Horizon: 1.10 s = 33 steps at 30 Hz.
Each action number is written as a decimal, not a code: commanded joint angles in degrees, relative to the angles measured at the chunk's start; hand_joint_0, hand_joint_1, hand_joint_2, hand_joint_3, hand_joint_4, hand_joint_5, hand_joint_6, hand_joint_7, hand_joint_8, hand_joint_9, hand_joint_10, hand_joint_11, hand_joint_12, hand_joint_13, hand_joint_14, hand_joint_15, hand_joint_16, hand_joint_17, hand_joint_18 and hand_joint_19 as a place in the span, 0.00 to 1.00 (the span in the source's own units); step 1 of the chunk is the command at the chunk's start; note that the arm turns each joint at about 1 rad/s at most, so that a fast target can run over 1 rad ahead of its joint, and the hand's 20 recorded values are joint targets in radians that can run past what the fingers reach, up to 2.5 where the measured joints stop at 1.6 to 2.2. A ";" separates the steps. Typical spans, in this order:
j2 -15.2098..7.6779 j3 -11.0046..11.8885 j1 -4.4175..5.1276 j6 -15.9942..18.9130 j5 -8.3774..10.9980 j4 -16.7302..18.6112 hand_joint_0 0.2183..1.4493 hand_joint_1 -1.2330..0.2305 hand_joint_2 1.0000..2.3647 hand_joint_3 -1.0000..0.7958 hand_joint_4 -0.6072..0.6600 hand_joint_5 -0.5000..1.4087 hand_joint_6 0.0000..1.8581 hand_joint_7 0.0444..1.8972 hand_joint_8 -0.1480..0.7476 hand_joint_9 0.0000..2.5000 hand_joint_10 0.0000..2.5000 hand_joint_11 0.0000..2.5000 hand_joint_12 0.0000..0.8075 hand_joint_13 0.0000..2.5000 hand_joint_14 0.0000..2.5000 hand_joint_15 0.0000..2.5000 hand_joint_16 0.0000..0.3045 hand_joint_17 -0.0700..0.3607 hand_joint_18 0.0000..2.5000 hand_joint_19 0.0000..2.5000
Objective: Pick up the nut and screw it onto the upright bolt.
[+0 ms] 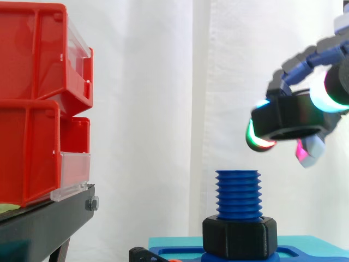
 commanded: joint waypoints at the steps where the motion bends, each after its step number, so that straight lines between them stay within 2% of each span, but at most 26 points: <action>1: -0.05 0.05 -0.46 -1.49 -1.74 2.87 0.30 0.36 0.00 0.28 0.72 0.17 0.27 0.48 0.52 0.37 0.01 0.27 0.46 0.35 0.00 0.12 0.12 0.36 0.24 0.07; 6: -0.22 0.05 -0.64 -7.29 -4.55 8.15 0.30 0.36 0.00 0.28 0.72 0.17 0.27 0.48 0.53 0.37 0.01 0.27 0.47 0.35 0.00 0.12 0.12 0.36 0.24 0.07; 8: -0.57 0.05 -0.64 -8.08 -4.91 8.59 0.30 0.36 0.00 0.28 0.72 0.17 0.27 0.47 0.53 0.37 0.01 0.27 0.46 0.35 0.00 0.12 0.12 0.36 0.24 0.08; 12: -2.33 0.05 -0.90 -8.17 -6.93 9.20 0.30 0.36 0.00 0.28 0.72 0.17 0.27 0.47 0.53 0.37 0.01 0.26 0.47 0.35 0.00 0.12 0.12 0.36 0.24 0.08; 13: -2.77 0.05 -0.99 -8.17 -8.07 9.55 0.30 0.36 0.00 0.28 0.72 0.17 0.27 0.48 0.53 0.37 0.01 0.27 0.47 0.35 0.00 0.12 0.12 0.36 0.24 0.08; 22: -2.86 0.05 -2.31 -8.43 -9.56 9.29 0.30 0.36 0.00 0.28 0.72 0.17 0.27 0.47 0.53 0.37 0.01 0.26 0.47 0.35 0.00 0.12 0.12 0.36 0.24 0.08; 28: -4.88 0.05 -3.89 -8.52 -12.46 10.35 0.30 0.36 0.00 0.28 0.72 0.17 0.27 0.47 0.53 0.37 0.01 0.27 0.47 0.35 0.01 0.12 0.13 0.36 0.24 0.08; 33: -4.97 0.05 -3.98 -8.78 -12.55 11.14 0.30 0.36 0.00 0.28 0.72 0.17 0.27 0.47 0.53 0.37 0.01 0.27 0.47 0.35 0.01 0.12 0.13 0.36 0.24 0.08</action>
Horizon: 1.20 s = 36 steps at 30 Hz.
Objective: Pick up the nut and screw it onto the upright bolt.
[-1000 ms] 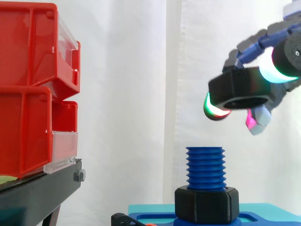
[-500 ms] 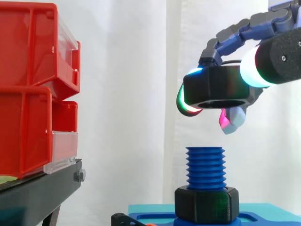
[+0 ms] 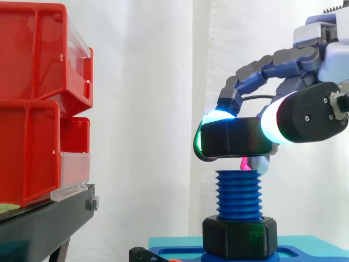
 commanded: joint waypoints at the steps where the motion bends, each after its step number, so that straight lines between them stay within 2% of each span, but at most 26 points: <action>1: -0.13 -0.01 -0.13 -0.16 -0.22 0.39 0.30 0.36 0.00 0.28 0.72 0.17 0.27 0.47 0.53 0.37 0.01 0.26 0.47 0.35 0.00 0.12 0.13 0.36 0.24 0.08; 14: -0.13 -0.01 -0.75 -0.25 -0.83 -0.14 0.29 0.37 0.00 0.28 0.72 0.17 0.27 0.47 0.53 0.37 0.01 0.26 0.47 0.35 0.00 0.12 0.13 0.37 0.24 0.08; 18: -1.01 -0.10 -0.93 -0.16 -0.92 -0.23 0.29 0.37 0.00 0.28 0.72 0.17 0.27 0.47 0.53 0.37 0.01 0.26 0.47 0.35 0.00 0.12 0.13 0.37 0.24 0.08; 24: -1.10 -0.10 -1.37 -0.08 -1.71 -0.41 0.29 0.37 0.00 0.28 0.72 0.17 0.27 0.47 0.53 0.37 0.01 0.26 0.47 0.35 0.00 0.12 0.13 0.37 0.24 0.08; 32: -1.10 -0.10 -1.37 -0.16 -1.98 -0.14 0.29 0.37 0.00 0.28 0.72 0.17 0.27 0.47 0.53 0.37 0.01 0.26 0.47 0.35 0.00 0.12 0.13 0.37 0.25 0.08; 36: -1.10 -0.01 -1.01 -0.16 -2.24 -0.14 0.29 0.37 0.00 0.28 0.72 0.17 0.27 0.47 0.53 0.37 0.01 0.25 0.47 0.35 0.00 0.12 0.13 0.37 0.25 0.09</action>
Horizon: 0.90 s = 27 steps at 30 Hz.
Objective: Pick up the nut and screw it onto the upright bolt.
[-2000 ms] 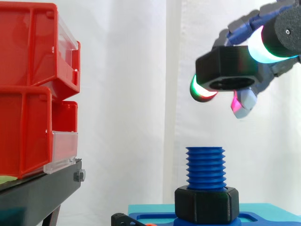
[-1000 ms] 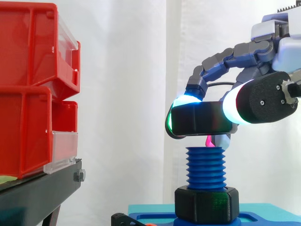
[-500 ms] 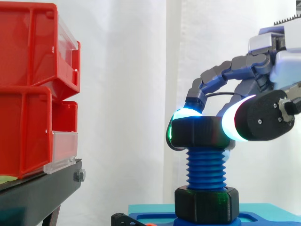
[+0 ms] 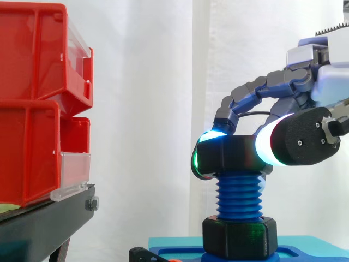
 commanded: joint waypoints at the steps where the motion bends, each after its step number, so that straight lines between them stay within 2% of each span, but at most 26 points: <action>1: 0.05 -0.02 0.31 -0.01 -0.14 0.02 0.29 0.37 0.00 0.28 0.72 0.17 0.27 0.47 0.53 0.37 0.01 0.26 0.47 0.35 0.00 0.12 0.13 0.37 0.25 0.08; 8: -0.04 -0.02 0.40 0.08 -0.23 -0.16 0.29 0.37 0.00 0.28 0.72 0.17 0.27 0.47 0.53 0.37 0.01 0.25 0.47 0.35 0.00 0.12 0.13 0.37 0.25 0.09; 11: -0.04 0.07 0.05 0.08 -0.32 -0.25 0.29 0.37 0.00 0.28 0.72 0.17 0.27 0.47 0.53 0.36 0.01 0.25 0.47 0.35 0.00 0.12 0.13 0.37 0.25 0.09; 27: -0.04 -0.02 -0.48 0.08 -1.38 -0.34 0.29 0.37 0.00 0.28 0.72 0.17 0.27 0.47 0.53 0.36 0.01 0.25 0.48 0.35 0.00 0.12 0.13 0.37 0.25 0.09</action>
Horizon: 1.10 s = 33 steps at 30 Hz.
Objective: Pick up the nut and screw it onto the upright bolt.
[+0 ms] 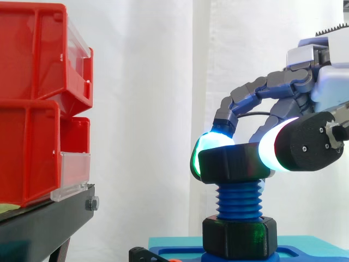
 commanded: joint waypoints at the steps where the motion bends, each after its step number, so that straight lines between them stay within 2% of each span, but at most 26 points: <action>1: -0.02 -0.01 -0.11 0.00 -0.07 0.01 0.29 0.37 0.00 0.28 0.72 0.17 0.27 0.47 0.53 0.36 0.01 0.24 0.47 0.35 0.00 0.12 0.13 0.37 0.25 0.09; 13: -0.02 -0.10 -0.46 0.00 -1.21 -0.25 0.29 0.37 0.00 0.28 0.72 0.17 0.27 0.46 0.54 0.35 0.01 0.23 0.48 0.35 0.00 0.12 0.13 0.38 0.24 0.09; 16: -1.08 -0.10 -0.55 0.09 -1.21 -0.25 0.29 0.37 0.00 0.28 0.71 0.17 0.27 0.46 0.53 0.35 0.01 0.23 0.48 0.35 0.00 0.12 0.14 0.38 0.24 0.09; 23: -1.08 -0.10 -0.72 0.26 -2.36 0.28 0.29 0.36 0.00 0.28 0.71 0.17 0.27 0.46 0.53 0.35 0.01 0.22 0.48 0.35 0.00 0.11 0.14 0.38 0.24 0.09; 33: -1.08 -0.01 -0.81 0.26 -2.44 0.19 0.29 0.36 0.00 0.28 0.71 0.17 0.27 0.45 0.54 0.35 0.01 0.22 0.48 0.34 0.00 0.12 0.14 0.38 0.24 0.09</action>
